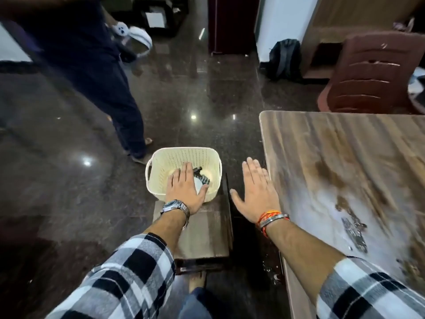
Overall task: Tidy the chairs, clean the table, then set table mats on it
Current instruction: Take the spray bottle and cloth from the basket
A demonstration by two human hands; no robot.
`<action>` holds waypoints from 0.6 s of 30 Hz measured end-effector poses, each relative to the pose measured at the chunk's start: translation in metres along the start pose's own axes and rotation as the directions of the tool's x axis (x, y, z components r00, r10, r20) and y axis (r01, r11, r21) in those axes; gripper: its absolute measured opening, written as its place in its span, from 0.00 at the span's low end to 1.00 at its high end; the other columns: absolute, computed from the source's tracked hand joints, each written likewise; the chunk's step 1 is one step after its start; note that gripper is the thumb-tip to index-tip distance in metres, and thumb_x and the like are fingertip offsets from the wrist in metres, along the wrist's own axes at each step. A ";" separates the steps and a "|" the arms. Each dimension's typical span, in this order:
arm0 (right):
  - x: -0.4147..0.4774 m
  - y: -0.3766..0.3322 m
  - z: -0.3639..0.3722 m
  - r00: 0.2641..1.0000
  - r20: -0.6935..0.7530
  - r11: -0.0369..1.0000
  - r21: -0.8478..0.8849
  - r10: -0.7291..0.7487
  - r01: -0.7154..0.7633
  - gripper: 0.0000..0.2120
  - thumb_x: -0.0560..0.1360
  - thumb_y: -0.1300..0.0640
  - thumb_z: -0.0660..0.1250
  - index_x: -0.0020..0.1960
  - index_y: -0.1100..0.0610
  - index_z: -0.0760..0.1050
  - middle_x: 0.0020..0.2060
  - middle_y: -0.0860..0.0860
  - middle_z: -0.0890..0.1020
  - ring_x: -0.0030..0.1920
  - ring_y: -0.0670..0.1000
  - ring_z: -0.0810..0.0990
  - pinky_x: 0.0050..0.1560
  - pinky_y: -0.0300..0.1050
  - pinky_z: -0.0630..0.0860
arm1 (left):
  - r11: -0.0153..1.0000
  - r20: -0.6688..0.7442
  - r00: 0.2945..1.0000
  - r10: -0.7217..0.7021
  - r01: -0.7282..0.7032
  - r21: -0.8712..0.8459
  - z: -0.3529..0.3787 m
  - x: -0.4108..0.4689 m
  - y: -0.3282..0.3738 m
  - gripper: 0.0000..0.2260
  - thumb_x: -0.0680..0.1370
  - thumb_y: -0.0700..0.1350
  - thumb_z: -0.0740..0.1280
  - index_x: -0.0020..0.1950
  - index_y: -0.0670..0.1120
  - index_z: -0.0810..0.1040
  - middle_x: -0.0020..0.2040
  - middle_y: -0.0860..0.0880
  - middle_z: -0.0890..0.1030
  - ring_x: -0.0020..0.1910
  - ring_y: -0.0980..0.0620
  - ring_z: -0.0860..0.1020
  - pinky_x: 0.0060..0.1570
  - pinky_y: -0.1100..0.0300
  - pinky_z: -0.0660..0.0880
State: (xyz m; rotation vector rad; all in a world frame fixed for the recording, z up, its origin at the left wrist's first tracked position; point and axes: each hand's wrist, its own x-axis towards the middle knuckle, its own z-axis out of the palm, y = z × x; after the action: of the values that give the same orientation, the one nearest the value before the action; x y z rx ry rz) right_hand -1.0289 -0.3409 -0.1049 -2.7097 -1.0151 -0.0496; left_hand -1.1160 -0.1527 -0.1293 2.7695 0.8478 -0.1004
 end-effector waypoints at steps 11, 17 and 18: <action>0.078 -0.066 0.070 0.984 0.137 0.980 0.149 0.114 -0.134 0.47 0.69 0.43 0.68 0.78 0.64 0.53 0.78 0.59 0.57 0.78 0.58 0.56 0.77 0.52 0.55 | 0.987 0.318 0.941 0.115 -0.073 -0.143 0.034 0.109 -0.042 0.27 0.76 0.46 0.67 0.71 0.42 0.62 0.61 0.40 0.76 0.60 0.41 0.74 0.58 0.49 0.73; 0.084 -0.089 0.098 0.910 0.363 0.895 0.308 0.203 -0.322 0.53 0.68 0.44 0.72 0.79 0.61 0.44 0.79 0.55 0.51 0.78 0.55 0.54 0.76 0.47 0.56 | 0.981 0.285 0.942 0.175 -0.143 -0.129 0.034 0.117 -0.049 0.09 0.79 0.41 0.61 0.56 0.43 0.76 0.52 0.41 0.79 0.50 0.42 0.78 0.42 0.56 0.70; 0.086 -0.093 0.100 0.894 0.399 0.869 0.347 0.203 -0.352 0.54 0.68 0.46 0.74 0.79 0.61 0.43 0.79 0.55 0.51 0.78 0.55 0.54 0.76 0.46 0.56 | 0.980 0.256 0.950 0.181 -0.151 -0.130 0.031 0.116 -0.050 0.08 0.78 0.42 0.61 0.55 0.42 0.77 0.51 0.41 0.79 0.51 0.41 0.78 0.42 0.56 0.70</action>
State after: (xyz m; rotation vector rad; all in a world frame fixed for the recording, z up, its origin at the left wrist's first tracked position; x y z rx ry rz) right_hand -1.0299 -0.1938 -0.1716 -2.4758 -0.5993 0.6528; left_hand -1.0478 -0.0572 -0.1854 2.6316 0.5326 -0.3758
